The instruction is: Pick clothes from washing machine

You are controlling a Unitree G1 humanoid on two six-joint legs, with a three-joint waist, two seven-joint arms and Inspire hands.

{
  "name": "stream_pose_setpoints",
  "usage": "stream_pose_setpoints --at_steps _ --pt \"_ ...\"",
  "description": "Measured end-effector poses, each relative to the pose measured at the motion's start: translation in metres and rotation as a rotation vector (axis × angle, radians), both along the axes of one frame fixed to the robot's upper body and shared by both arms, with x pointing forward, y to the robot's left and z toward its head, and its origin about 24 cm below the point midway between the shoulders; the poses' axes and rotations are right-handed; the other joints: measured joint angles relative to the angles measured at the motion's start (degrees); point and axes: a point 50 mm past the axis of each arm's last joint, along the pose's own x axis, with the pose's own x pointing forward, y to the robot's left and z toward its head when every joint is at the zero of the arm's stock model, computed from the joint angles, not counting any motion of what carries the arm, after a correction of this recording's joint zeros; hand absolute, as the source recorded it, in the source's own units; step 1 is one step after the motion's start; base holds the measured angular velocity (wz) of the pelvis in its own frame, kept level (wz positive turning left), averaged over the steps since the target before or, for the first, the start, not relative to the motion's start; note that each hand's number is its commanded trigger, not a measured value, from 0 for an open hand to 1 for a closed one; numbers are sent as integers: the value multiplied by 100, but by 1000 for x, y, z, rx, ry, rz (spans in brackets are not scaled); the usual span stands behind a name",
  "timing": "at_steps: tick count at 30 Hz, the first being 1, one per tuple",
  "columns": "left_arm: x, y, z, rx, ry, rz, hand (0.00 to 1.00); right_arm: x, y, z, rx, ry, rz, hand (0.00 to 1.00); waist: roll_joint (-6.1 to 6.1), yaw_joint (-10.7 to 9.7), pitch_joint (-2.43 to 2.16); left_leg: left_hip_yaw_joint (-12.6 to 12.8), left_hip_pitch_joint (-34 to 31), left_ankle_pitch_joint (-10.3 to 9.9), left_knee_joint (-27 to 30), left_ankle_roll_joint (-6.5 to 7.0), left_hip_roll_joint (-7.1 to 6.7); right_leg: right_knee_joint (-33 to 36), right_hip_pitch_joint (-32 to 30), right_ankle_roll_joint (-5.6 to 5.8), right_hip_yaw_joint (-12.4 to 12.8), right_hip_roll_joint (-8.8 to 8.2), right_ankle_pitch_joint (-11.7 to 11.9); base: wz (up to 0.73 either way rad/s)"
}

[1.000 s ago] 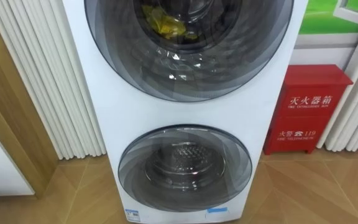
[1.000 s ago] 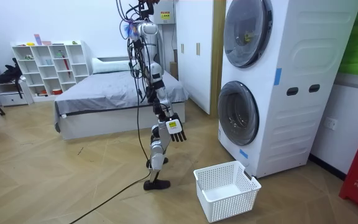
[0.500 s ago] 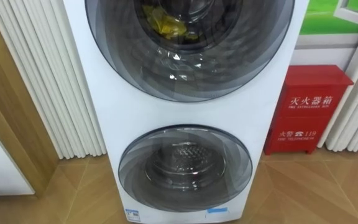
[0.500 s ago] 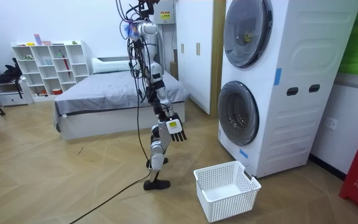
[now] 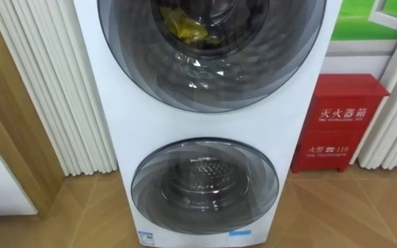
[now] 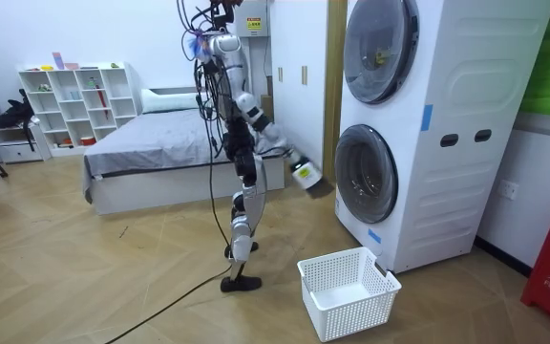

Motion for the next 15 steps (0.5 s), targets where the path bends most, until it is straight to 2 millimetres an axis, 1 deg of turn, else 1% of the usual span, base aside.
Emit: stream_pose_setpoints --at_steps 1,3,4,5,6,7,8,10,11,12,13,15 --pt "1 1 0 2 1 -1 0 7 0 7 -5 -34 2 0 -2 43 0 1 -5 0 -2 0 0 0 -2 0 1 1 0 0" --pt "1 4 1 11 19 -2 0 34 3 30 -9 -132 10 0 -94 53 32 -4 -29 0 -15 0 -1 -2 -24 0 -10 0 0 0" --pt "0 5 1 12 24 -3 0 41 4 36 -10 -157 14 0 -116 54 29 -9 -47 0 -15 0 -1 -4 -38 0 -17 0 0 4" --pt "-1 6 1 10 38 0 0 53 7 49 -12 -212 26 0 -137 55 9 -22 -118 0 -11 0 -1 12 -105 1 -33 0 3 7" --pt "0 6 1 6 44 0 0 64 8 61 -25 -253 35 0 -137 45 11 -77 -136 0 -12 0 -3 61 -132 4 -69 1 7 10" --pt "1 6 1 6 43 0 0 69 8 66 -35 -267 39 0 -128 45 7 -100 -137 0 -13 0 -2 95 -141 6 -104 1 9 14" --pt "2 7 2 9 39 4 0 76 6 74 -51 -291 38 0 -124 58 -8 -107 -134 0 -19 0 -4 105 -138 8 -104 1 10 9" --pt "2 10 3 19 38 13 0 85 5 85 -61 -325 27 0 -120 91 -13 -158 -133 0 -29 0 -11 102 -128 8 -114 1 10 8" --pt "4 12 4 26 33 13 0 91 5 94 -64 -350 23 0 -122 106 -18 -193 -145 0 -36 0 -13 101 -132 8 -155 1 10 13" --pt "8 14 5 32 19 7 0 97 3 104 -67 -375 26 0 -121 110 -30 -245 -179 1 -41 0 -17 101 -149 8 -248 1 10 14" --pt "9 14 5 34 16 4 0 100 1 110 -76 -391 27 0 -121 121 -36 -250 -198 1 -46 0 -17 102 -164 8 -282 1 10 8" --pt "10 15 6 41 17 -4 0 112 -8 132 -113 -446 26 0 -121 231 -50 -272 -197 3 -91 0 -17 99 -198 8 -277 5 10 0"
